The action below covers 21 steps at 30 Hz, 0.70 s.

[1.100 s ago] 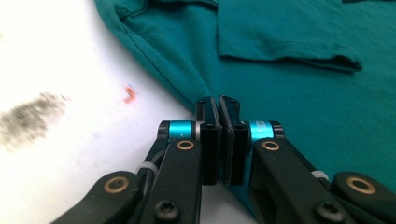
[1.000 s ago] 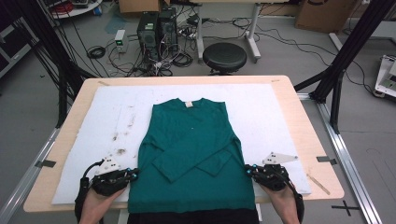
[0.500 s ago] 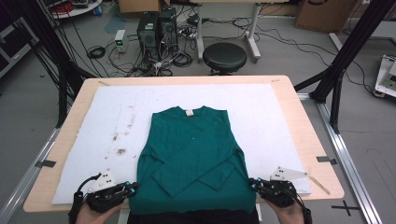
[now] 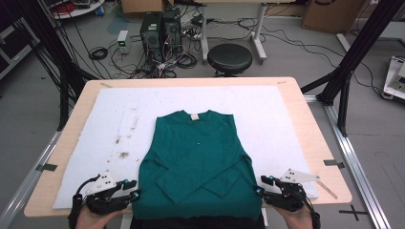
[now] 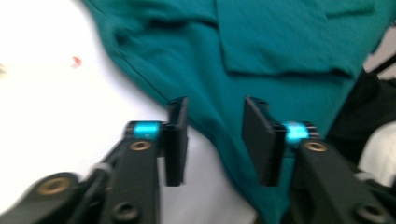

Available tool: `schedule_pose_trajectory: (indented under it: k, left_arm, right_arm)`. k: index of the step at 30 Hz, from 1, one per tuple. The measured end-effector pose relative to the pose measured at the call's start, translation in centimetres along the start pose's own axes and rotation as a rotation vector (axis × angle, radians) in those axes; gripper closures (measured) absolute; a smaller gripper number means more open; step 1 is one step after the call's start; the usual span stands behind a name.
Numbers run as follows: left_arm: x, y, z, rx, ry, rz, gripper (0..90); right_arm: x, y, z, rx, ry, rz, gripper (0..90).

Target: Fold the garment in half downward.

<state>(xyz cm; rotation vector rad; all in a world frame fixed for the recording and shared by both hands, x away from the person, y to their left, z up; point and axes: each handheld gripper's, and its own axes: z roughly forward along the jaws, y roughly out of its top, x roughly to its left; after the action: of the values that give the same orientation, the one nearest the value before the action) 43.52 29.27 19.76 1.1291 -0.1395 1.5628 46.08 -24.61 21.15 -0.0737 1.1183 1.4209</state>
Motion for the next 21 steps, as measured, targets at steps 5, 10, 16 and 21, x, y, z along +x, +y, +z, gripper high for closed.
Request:
schedule_pose_trajectory:
  k: [5,10,16,21]
  left_arm:
    - [0.7,1.3,0.1,-0.057,0.017,0.030,49.0]
    - [1.5,2.4,0.5,-0.105,0.029,0.020,47.5]
    - [3.2,3.5,1.7,-0.135,0.042,-0.015,41.3]
    - [4.4,4.4,2.7,-0.117,0.074,-0.013,40.4]
  right_arm:
    - [-0.6,1.5,0.7,-0.022,-0.035,-0.012,39.0]
    - [-1.4,3.4,1.7,-0.037,-0.061,-0.021,39.1]
    - [-2.8,5.4,2.6,-0.080,-0.100,-0.008,31.8]
    - [-3.9,6.7,3.8,-0.085,-0.113,-0.016,29.4]
